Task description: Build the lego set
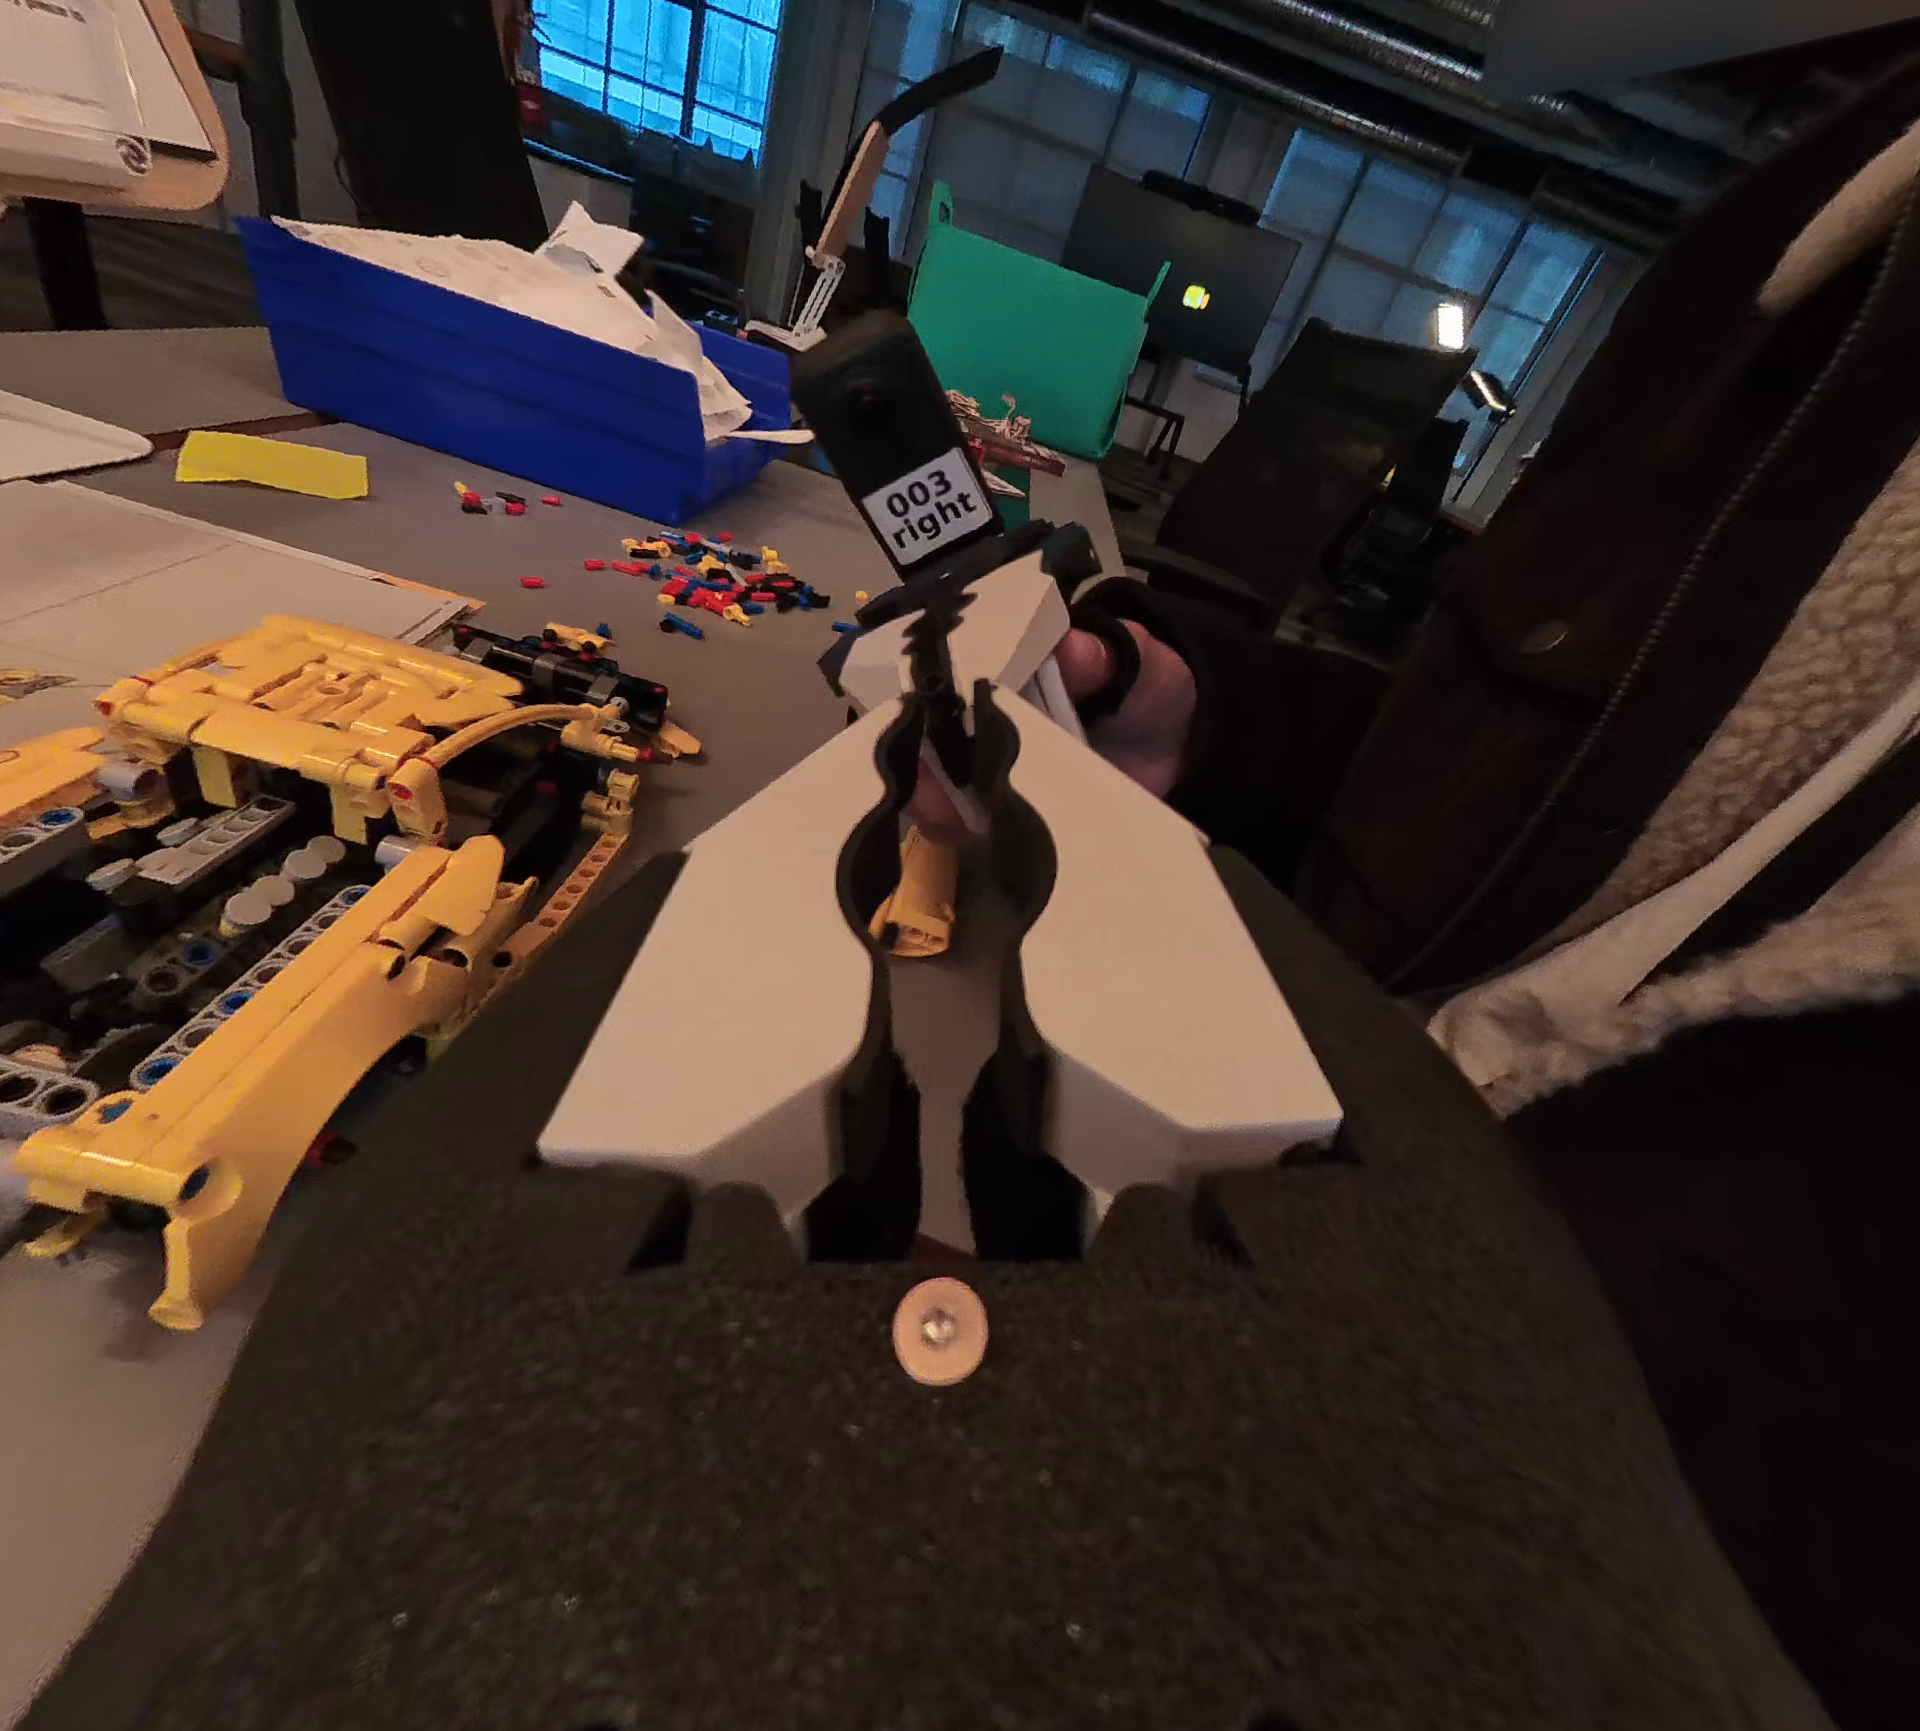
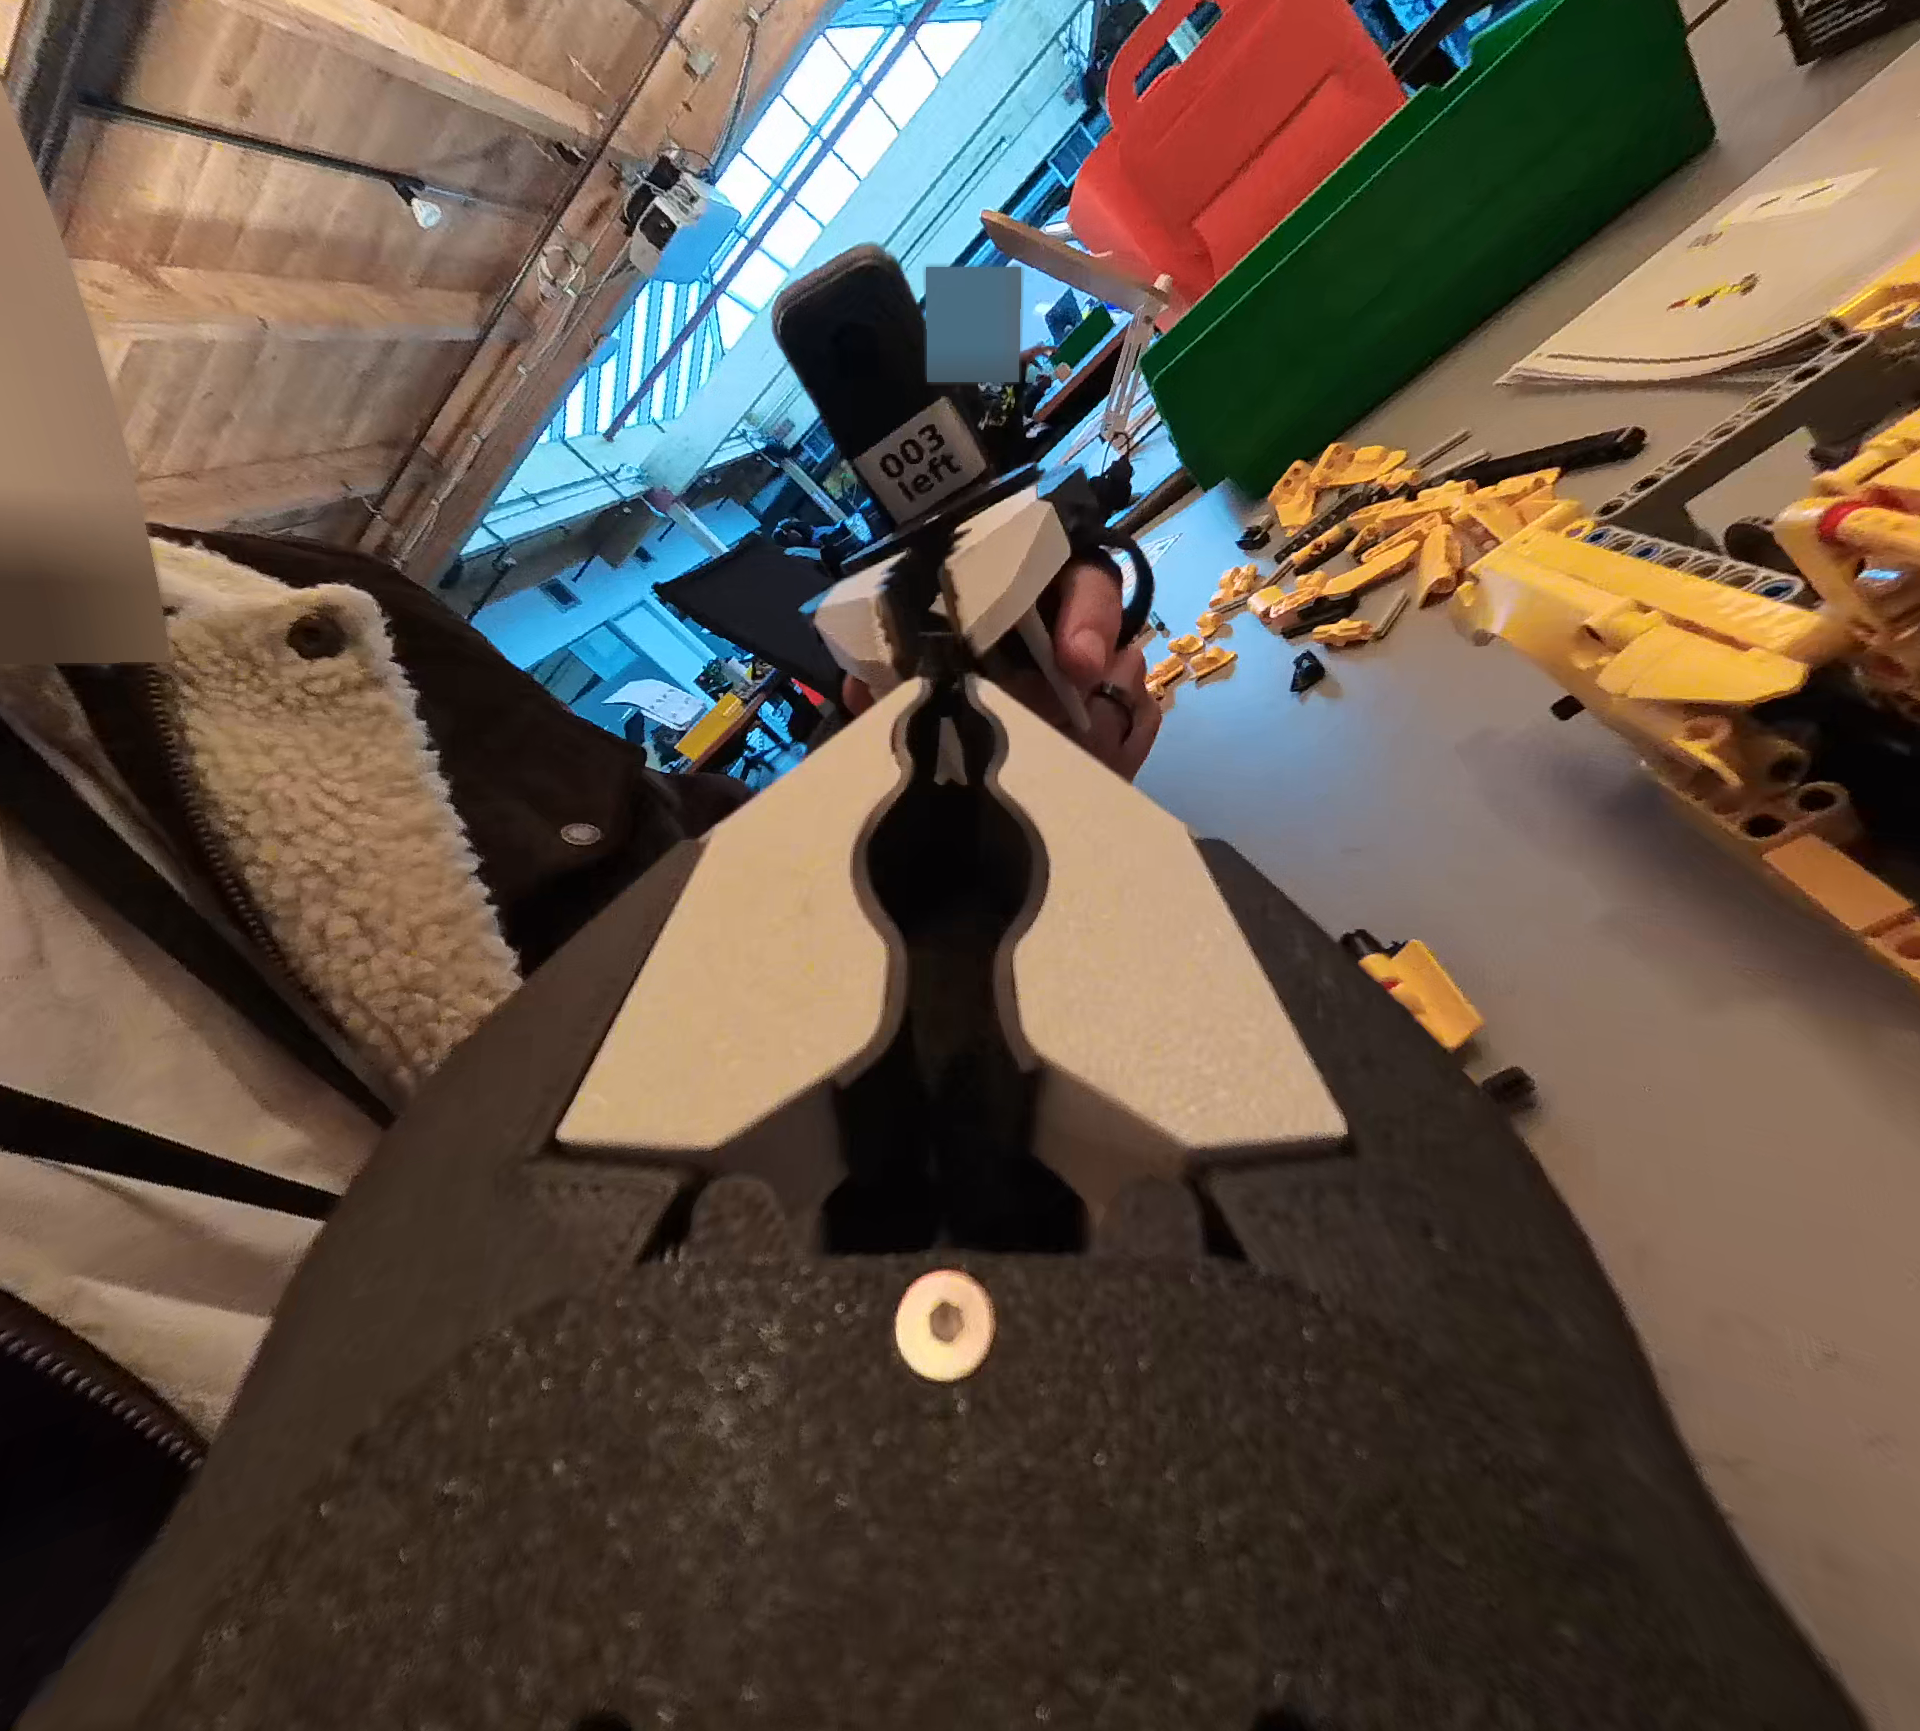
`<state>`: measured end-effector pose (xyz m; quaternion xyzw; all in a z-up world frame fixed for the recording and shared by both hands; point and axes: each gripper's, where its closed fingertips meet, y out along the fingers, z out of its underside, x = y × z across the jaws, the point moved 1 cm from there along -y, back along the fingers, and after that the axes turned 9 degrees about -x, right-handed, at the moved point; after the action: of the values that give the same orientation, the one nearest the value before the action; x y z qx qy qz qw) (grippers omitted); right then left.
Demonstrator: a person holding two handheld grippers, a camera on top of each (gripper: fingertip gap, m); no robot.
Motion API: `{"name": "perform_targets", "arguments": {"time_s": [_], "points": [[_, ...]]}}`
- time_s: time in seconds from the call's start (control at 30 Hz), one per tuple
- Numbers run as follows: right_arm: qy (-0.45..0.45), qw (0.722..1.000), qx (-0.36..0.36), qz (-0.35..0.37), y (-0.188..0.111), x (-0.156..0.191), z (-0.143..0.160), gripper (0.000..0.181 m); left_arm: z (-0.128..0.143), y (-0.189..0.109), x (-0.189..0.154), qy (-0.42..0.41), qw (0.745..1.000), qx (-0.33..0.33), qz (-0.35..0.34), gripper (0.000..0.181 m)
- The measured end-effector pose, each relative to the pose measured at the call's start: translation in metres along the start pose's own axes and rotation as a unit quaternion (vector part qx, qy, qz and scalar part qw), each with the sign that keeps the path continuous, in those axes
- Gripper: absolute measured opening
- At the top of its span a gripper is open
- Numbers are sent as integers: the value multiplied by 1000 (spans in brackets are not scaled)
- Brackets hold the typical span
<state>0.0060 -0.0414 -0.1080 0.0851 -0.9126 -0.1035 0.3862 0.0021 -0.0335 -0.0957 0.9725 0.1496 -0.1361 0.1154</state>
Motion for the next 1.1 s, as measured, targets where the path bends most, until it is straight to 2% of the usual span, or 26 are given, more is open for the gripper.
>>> {"name": "perform_targets", "arguments": {"time_s": [0.2, 0.4, 0.47, 0.53, 0.6, 0.7, 0.77, 0.83, 0.97, 1.1], "points": [[40, 999, -7, -23, 3, 3, 2, 2, -1, -1, -2, -13, 1000, -4, 10, 7], [-5, 1000, 16, -20, 5, 6, 6, 5, 0, -5, -4, -104, 994, 0, 47, 5], [-65, 997, 36, -14, 0, 8, 5, 14, 1, -8, -5, -165, 984, -1, 69, 5], [-165, 984, 65, -14, -5, 13, 6, 17, 1, -11, -10, -252, 962, -2, 111, 5], [-280, 956, 77, -27, -6, 20, 9, 22, 2, -14, -15, -309, 940, 3, 144, 4], [-407, 911, 59, -33, 0, 31, 14, 23, 6, -14, -29, -328, 927, 24, 183, 4], [-460, 886, 57, -29, 4, 34, 19, 22, 8, -14, -36, -339, 919, 35, 199, 4], [-485, 873, 53, -29, 6, 36, 21, 21, 9, -14, -38, -348, 913, 42, 208, 4], [-483, 871, 76, -45, 8, 37, 32, 20, 7, -15, -46, -354, 906, 45, 229, 4], [-493, 866, 64, -55, 8, 43, 32, 17, 11, -15, -47, -367, 900, 55, 231, 4]]}}
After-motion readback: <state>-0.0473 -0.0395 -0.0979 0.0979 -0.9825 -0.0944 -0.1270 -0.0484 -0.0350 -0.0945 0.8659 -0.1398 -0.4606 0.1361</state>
